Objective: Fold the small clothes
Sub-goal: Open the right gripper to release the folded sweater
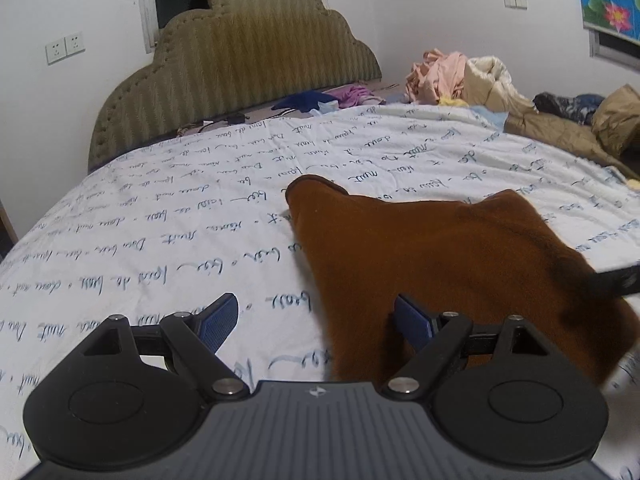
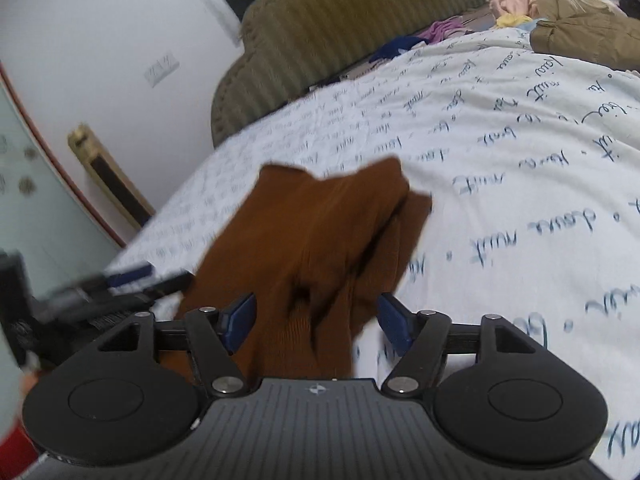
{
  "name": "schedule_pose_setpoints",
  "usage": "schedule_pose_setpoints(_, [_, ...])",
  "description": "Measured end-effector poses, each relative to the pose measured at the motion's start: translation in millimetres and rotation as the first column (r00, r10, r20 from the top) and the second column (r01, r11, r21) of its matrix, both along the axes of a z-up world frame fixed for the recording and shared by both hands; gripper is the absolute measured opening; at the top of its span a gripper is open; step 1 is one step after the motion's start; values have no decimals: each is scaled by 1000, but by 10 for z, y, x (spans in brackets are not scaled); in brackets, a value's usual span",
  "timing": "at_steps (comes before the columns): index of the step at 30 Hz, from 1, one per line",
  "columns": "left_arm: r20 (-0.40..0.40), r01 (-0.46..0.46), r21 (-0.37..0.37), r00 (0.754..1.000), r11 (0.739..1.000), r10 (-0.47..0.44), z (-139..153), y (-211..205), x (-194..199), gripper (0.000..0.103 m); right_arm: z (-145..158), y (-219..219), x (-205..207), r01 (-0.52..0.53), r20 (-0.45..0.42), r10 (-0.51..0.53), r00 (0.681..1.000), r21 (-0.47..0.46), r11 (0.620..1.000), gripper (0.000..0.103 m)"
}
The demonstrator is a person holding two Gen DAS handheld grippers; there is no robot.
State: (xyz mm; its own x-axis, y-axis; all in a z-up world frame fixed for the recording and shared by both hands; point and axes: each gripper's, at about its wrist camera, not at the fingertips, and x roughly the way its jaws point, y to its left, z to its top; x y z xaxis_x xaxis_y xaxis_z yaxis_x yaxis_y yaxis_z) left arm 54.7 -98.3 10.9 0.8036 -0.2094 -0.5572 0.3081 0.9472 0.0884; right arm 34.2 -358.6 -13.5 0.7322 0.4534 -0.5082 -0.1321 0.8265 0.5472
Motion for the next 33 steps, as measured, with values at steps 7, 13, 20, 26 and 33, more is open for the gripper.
schedule_pose_setpoints(7, [-16, -3, 36, 1000, 999, 4, -209, 57, -63, 94, -10, 110, 72, 33, 15, -35, 999, 86, 996, 20])
schedule_pose_setpoints(13, [-128, -9, -129, 992, 992, -8, -176, 383, 28, 93, -78, 84, -42, 90, -29, -90, 996, 4, 996, 76])
schedule_pose_setpoints(20, [-341, 8, -370, 929, 929, -144, -305, 494, 210, 93, -253, -81, -62, 51, -64, -40, 997, 187, 981, 79])
schedule_pose_setpoints(26, [-448, -120, -523, 881, 844, -153, -417, 470, 963, 93, -464, -227, 529, 46, -71, -22, 997, 350, 936, 79])
schedule_pose_setpoints(33, [-524, -233, -679, 818, 696, -237, -606, 423, 1806, 93, -491, -293, 1261, -2, -97, 42, 994, 382, 924, 78])
